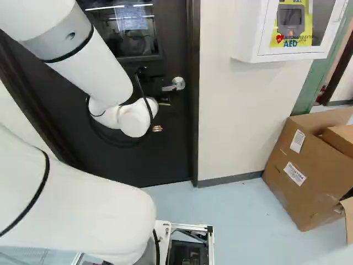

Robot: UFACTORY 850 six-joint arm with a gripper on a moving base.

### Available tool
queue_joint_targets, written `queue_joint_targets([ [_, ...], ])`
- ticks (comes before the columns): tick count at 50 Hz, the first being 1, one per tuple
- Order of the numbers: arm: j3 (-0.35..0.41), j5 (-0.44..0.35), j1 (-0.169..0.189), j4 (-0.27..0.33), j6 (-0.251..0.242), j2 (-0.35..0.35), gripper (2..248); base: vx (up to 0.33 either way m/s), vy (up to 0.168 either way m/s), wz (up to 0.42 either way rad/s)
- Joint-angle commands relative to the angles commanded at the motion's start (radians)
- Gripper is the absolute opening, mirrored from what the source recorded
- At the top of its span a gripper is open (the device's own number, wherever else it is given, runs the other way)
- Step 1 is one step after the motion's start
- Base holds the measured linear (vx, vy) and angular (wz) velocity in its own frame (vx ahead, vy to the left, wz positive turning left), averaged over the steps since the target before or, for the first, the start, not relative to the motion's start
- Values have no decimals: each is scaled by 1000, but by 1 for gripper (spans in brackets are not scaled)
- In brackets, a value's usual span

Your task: Open the door and move inside

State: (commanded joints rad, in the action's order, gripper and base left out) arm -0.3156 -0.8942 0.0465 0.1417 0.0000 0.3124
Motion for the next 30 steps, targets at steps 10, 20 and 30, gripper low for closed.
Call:
queue_joint_targets([
  [10, -29, -9, 18, 48, 0, -8, 247, 0, 0, 0],
  [20, -72, -17, 28, 108, 0, -31, 247, 0, 0, 0],
  [30, -120, -22, 27, 161, 0, -62, 247, 0, 0, 0],
])
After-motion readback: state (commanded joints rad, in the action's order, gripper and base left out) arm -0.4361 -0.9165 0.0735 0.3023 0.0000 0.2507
